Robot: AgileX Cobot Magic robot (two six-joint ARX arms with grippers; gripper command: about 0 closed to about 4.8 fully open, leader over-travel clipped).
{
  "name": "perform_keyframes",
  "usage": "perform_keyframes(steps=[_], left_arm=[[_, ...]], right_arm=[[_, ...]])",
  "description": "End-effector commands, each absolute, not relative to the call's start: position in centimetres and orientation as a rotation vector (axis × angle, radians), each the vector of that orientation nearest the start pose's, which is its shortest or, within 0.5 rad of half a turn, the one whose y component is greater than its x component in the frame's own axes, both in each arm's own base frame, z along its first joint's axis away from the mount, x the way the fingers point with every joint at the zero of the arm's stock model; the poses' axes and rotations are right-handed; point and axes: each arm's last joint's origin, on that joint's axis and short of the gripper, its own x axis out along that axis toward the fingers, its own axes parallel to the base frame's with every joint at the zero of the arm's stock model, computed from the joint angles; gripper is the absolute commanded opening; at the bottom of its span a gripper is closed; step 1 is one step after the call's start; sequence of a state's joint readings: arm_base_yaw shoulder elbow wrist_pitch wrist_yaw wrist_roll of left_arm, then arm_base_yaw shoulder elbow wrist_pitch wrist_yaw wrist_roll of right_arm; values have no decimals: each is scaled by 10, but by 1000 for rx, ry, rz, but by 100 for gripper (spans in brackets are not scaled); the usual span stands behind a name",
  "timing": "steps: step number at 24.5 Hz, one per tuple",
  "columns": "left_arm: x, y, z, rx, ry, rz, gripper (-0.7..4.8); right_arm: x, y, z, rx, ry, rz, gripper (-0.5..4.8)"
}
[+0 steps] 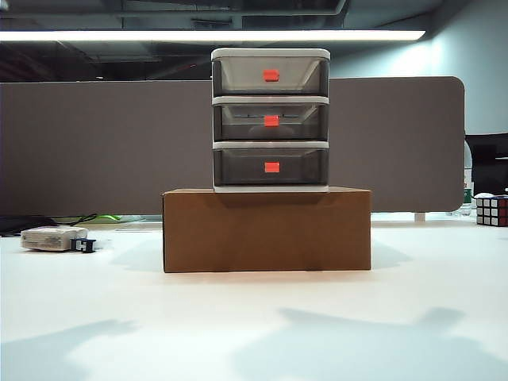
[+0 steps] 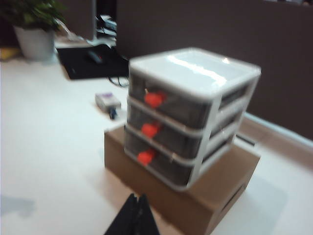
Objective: Open the second layer of the drawer on the table, pick up the earphone case on the table and put it in, and finally close the drawer.
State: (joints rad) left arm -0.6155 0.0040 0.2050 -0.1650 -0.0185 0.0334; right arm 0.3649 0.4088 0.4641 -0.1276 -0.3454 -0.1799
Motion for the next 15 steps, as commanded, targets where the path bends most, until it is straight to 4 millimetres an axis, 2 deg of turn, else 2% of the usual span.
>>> perform_keyframes(steps=[1, 4, 6, 7, 10, 15], left_arm=[[70, -48, 203, -57, 17, -567, -6], [74, -50, 190, -97, 65, -542, -6], [78, -51, 176, -89, 51, -508, -6], [79, -52, 173, -94, 37, -495, -6], [82, -52, 168, -86, -5, -465, -6], [85, -46, 167, 12, -25, -370, -6]], right_arm=[[102, 47, 245, -150, 70, 644, -5], [103, 47, 215, -111, 91, 610, -5], [104, 47, 180, -107, 67, 600, -5], [103, 47, 174, -104, 58, 599, -5], [102, 46, 159, -73, 56, 581, -5], [105, 40, 159, -89, 64, 460, -5]])
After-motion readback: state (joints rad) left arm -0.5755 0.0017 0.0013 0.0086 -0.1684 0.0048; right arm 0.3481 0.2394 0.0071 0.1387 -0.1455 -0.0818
